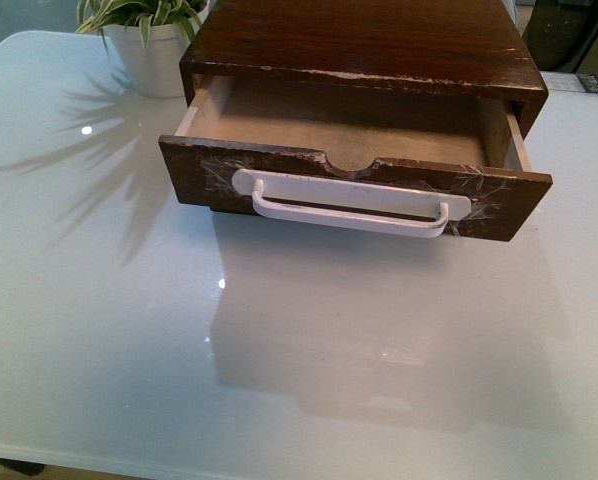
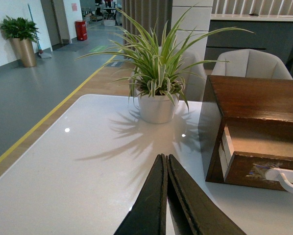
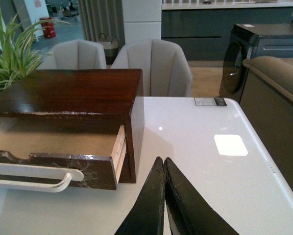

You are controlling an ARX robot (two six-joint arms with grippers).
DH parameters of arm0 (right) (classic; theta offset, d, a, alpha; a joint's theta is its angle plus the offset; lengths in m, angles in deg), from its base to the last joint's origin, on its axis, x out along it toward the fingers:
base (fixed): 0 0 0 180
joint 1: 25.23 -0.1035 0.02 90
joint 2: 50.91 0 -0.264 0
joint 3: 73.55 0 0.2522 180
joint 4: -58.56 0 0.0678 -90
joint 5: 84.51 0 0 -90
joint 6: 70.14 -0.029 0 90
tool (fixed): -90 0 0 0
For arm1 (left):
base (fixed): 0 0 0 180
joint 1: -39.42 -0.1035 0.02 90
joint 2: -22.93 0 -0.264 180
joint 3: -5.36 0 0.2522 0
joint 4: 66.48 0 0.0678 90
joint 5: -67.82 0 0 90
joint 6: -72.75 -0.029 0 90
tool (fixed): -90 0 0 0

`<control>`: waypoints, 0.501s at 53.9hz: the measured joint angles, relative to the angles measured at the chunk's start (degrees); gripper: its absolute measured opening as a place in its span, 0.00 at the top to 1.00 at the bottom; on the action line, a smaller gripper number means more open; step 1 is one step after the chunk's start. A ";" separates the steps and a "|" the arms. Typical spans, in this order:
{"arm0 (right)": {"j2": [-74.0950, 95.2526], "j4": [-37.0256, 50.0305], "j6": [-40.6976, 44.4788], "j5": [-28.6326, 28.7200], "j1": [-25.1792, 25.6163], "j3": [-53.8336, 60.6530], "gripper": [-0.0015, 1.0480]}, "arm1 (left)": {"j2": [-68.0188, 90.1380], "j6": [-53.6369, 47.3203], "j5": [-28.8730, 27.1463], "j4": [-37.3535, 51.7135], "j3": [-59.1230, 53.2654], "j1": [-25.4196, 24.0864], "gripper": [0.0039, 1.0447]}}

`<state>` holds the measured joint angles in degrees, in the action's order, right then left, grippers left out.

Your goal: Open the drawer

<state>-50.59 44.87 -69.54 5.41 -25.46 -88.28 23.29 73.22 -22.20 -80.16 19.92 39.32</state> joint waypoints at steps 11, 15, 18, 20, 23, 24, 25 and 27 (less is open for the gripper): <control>0.00 0.00 0.00 0.00 0.00 0.00 0.61 | 0.00 0.00 0.02 0.00 0.00 0.00 0.64; 0.00 0.00 0.00 0.00 0.00 -0.02 0.44 | 0.00 0.00 0.02 0.00 0.00 0.00 0.49; 0.00 0.00 0.00 0.00 0.00 -0.02 0.31 | 0.00 0.02 0.02 0.00 0.00 0.00 0.35; 0.00 0.00 0.00 0.00 0.00 -0.02 0.23 | 0.00 0.00 0.00 0.00 0.00 0.00 0.27; 0.00 0.00 0.00 0.00 0.00 0.00 0.11 | 0.00 0.00 0.00 0.00 0.00 0.00 0.15; 0.00 0.00 -0.04 0.00 0.00 0.00 0.08 | 0.00 0.00 0.02 0.00 0.00 0.00 0.10; 0.00 0.00 -0.07 0.00 0.00 0.00 0.07 | 0.00 0.00 0.00 0.00 0.00 0.00 0.07; 0.00 0.00 -0.04 0.00 0.00 0.00 0.09 | 0.00 -0.13 0.02 0.00 0.00 0.00 0.07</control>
<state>-50.59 44.87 -69.58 5.41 -25.46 -88.28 23.29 73.09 -22.17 -80.16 19.92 39.32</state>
